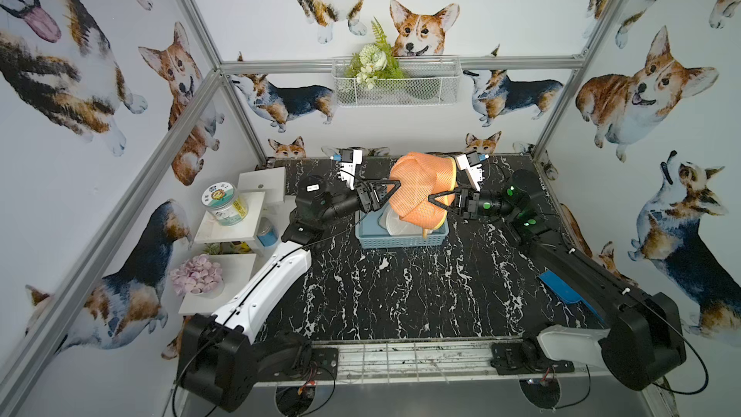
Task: Turn the laundry bag inside out
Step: Turn over the laundry bag.
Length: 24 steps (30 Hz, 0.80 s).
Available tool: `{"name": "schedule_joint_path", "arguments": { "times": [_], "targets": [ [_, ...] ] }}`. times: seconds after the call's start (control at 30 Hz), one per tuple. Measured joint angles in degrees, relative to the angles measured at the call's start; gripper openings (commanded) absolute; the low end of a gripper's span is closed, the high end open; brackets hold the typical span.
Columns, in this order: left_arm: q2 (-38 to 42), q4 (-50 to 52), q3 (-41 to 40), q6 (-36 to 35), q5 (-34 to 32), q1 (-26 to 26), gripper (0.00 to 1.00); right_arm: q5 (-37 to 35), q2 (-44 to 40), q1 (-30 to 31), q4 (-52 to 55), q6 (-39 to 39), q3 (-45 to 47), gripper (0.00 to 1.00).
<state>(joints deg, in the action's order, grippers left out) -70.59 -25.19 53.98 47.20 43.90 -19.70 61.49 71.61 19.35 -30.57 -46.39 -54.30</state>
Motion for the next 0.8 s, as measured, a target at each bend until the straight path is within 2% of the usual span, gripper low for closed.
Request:
{"name": "schedule_joint_path", "arguments": {
  "times": [0.07, 0.2, 0.3, 0.37, 0.4, 0.47, 0.5, 0.53, 0.57, 0.6, 0.63, 0.7, 0.8],
  "targets": [
    [-0.1, -0.2, 0.0, -0.1, 0.2, -0.2, 0.58, 0.4, 0.1, 0.0, -0.1, 0.0, -0.1, 0.0],
    [-1.2, -3.5, -0.9, 2.2, 1.0, -0.2, 0.58, 0.6, 1.2, -0.2, -0.8, 0.0, 0.3, 0.0],
    [-1.6, -6.1, -2.2, 5.3, 1.0, -0.2, 0.3, 0.5, 1.8, -0.2, -0.9, -0.1, 0.7, 0.0],
    [-1.7, -7.7, -2.4, 7.4, 0.7, -0.1, 0.05, 0.0, 1.9, -0.2, -0.9, -0.1, 0.7, 0.0],
    [-1.7, -8.7, -2.5, 8.1, 0.9, -0.1, 0.0, -0.5, 1.9, -0.2, -0.9, -0.1, 0.7, 0.0],
    [-1.8, -11.6, -2.5, 9.5, 1.1, -0.1, 0.0, -2.4, 1.9, -0.3, 0.0, 0.0, 0.7, 0.01],
    [-2.0, -12.6, -2.5, 10.3, 1.2, -0.1, 0.0, -3.3, 1.8, -0.3, 0.7, 0.0, 0.8, 0.06],
    [-2.1, -13.8, -2.7, 11.4, 1.3, -0.2, 0.0, -3.9, 1.6, -0.2, 1.2, 0.2, 1.0, 0.21],
    [-2.0, -14.4, -3.0, 12.4, 1.2, -0.2, 0.0, -4.4, 1.2, -0.2, 1.7, 0.2, 1.4, 0.43],
    [-1.7, -14.7, -3.4, 12.9, 1.0, -0.2, 0.0, -4.6, 0.6, -0.2, 1.9, 0.3, 1.9, 0.6],
    [-1.0, -14.4, -3.7, 13.3, 0.3, -0.2, 0.0, -5.4, -0.2, 0.0, 2.4, 0.5, 2.6, 0.69],
    [0.7, -14.3, -3.7, 13.4, -1.9, 0.1, 0.0, -7.6, -2.3, 0.1, 3.1, 0.6, 4.4, 0.76],
    [2.6, -14.4, -3.5, 12.7, -6.6, 0.9, 0.0, -8.4, -4.9, 0.1, 2.6, 0.5, 7.1, 0.79]
  ]
}}
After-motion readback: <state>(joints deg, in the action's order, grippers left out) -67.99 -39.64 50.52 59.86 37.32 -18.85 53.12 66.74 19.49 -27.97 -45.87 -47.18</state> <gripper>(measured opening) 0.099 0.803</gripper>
